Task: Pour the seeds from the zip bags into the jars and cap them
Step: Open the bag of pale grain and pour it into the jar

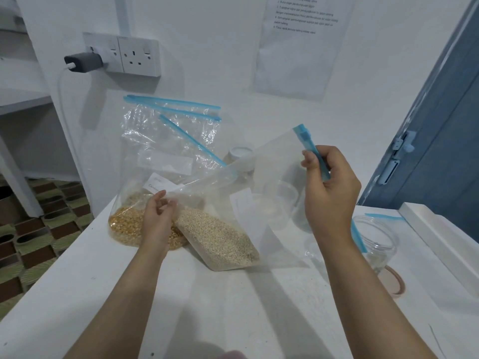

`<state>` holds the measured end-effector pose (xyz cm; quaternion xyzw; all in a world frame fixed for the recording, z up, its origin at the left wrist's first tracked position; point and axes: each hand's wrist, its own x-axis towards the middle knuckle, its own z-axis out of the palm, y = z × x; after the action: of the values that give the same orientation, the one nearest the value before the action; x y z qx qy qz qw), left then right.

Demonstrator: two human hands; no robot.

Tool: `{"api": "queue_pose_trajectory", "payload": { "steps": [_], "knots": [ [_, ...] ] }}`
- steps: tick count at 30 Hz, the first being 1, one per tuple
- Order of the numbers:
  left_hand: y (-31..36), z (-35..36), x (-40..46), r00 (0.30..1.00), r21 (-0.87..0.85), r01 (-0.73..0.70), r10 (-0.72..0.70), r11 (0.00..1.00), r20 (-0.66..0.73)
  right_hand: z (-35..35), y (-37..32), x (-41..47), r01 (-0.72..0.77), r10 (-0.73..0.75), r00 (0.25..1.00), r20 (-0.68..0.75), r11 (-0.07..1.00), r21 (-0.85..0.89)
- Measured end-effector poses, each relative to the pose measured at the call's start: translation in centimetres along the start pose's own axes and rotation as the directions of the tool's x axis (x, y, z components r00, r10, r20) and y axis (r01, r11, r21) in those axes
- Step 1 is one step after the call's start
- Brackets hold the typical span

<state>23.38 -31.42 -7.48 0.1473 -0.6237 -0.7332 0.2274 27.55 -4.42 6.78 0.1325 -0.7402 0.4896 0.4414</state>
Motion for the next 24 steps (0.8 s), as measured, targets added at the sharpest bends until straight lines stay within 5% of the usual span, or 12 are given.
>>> {"api": "queue_pose_trajectory", "payload": {
  "steps": [7, 24],
  "knots": [
    [-0.9, -0.2, 0.2, 0.998, 0.297, -0.052, 0.039, 0.953, 0.05, -0.3, -0.1, -0.5, -0.014, 0.014, 1.0, 0.001, 1.0, 0.022],
    [5.9, 6.9, -4.3, 0.94, 0.073, -0.341, 0.337, 0.937, 0.06, -3.4, 0.4, 2.2, 0.042, -0.038, 0.997, -0.069, 0.997, 0.059]
  ]
}}
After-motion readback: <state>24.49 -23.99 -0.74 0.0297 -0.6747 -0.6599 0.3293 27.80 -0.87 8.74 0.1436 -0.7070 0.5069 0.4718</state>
